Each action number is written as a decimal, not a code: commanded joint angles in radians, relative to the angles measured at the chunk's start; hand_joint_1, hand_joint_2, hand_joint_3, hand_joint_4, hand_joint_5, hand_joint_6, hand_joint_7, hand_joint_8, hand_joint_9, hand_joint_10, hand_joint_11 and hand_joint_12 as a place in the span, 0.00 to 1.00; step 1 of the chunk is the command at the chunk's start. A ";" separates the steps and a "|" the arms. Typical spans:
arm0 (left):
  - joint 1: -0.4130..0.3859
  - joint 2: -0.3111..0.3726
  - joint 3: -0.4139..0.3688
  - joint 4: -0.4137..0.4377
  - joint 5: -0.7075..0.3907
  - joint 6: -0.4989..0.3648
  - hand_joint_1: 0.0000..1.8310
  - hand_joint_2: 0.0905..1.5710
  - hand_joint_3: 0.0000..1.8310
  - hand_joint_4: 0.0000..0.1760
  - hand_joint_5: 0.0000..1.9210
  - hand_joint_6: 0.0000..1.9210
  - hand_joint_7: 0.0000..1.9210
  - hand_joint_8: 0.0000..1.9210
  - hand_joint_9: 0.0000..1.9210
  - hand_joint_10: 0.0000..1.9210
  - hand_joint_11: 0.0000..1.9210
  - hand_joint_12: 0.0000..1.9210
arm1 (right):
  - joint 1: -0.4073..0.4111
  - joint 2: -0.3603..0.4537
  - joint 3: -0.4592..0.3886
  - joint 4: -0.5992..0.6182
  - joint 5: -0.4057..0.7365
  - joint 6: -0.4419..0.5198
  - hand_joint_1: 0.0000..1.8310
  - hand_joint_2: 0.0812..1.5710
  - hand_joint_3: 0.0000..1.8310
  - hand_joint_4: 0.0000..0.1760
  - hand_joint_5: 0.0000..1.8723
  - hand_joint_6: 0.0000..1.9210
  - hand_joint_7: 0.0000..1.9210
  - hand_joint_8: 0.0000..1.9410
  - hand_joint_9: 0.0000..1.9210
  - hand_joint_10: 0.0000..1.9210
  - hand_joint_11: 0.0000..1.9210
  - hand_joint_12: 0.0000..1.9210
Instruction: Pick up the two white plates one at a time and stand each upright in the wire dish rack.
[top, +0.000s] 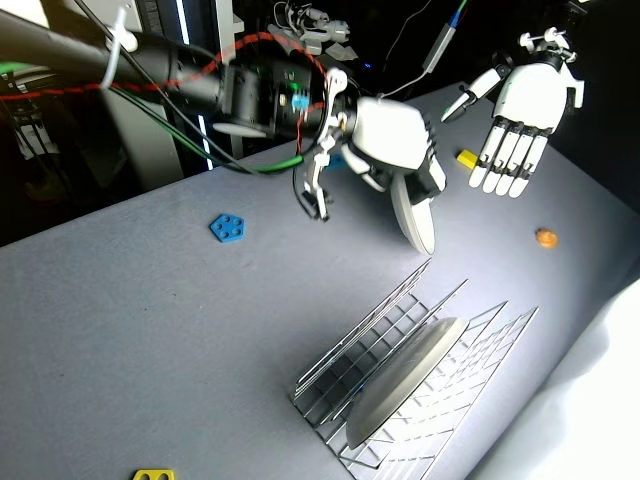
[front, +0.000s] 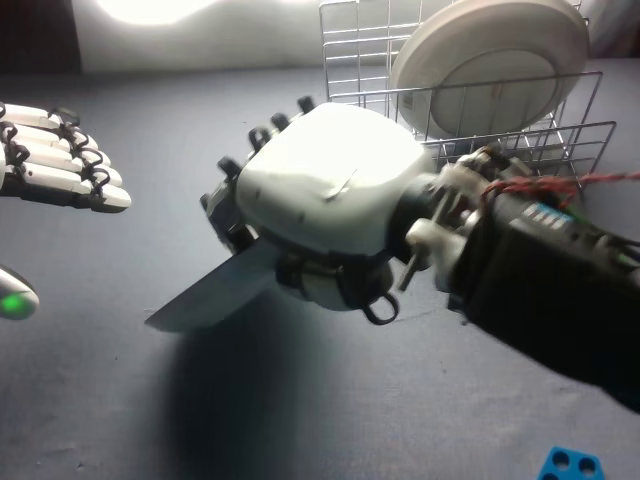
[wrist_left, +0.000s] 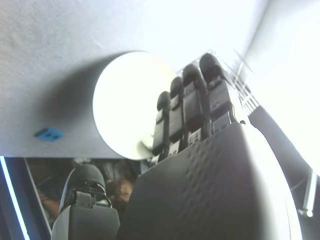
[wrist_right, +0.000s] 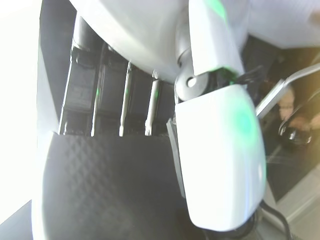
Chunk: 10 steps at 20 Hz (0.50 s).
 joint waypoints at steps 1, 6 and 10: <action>-0.007 0.004 0.009 -0.062 -0.025 -0.004 0.00 0.66 0.00 0.00 0.08 0.00 0.09 0.00 0.08 0.00 0.00 0.19 | 0.032 0.014 -0.024 -0.042 0.090 0.002 0.75 0.70 0.00 0.00 0.49 0.57 0.50 0.51 0.47 0.62 0.36 0.70; -0.007 0.007 0.004 -0.059 -0.024 -0.004 0.00 0.66 0.00 0.00 0.09 0.00 0.10 0.00 0.08 0.00 0.00 0.19 | 0.114 0.075 -0.082 0.143 0.031 -0.045 0.75 0.70 0.00 0.00 0.50 0.56 0.50 0.50 0.47 0.62 0.36 0.70; -0.006 0.005 0.001 -0.049 -0.022 -0.004 0.00 0.66 0.00 0.00 0.09 0.00 0.10 0.00 0.08 0.00 0.00 0.20 | 0.193 0.125 -0.098 0.366 -0.043 -0.088 0.75 0.70 0.00 0.00 0.50 0.56 0.50 0.51 0.47 0.63 0.36 0.71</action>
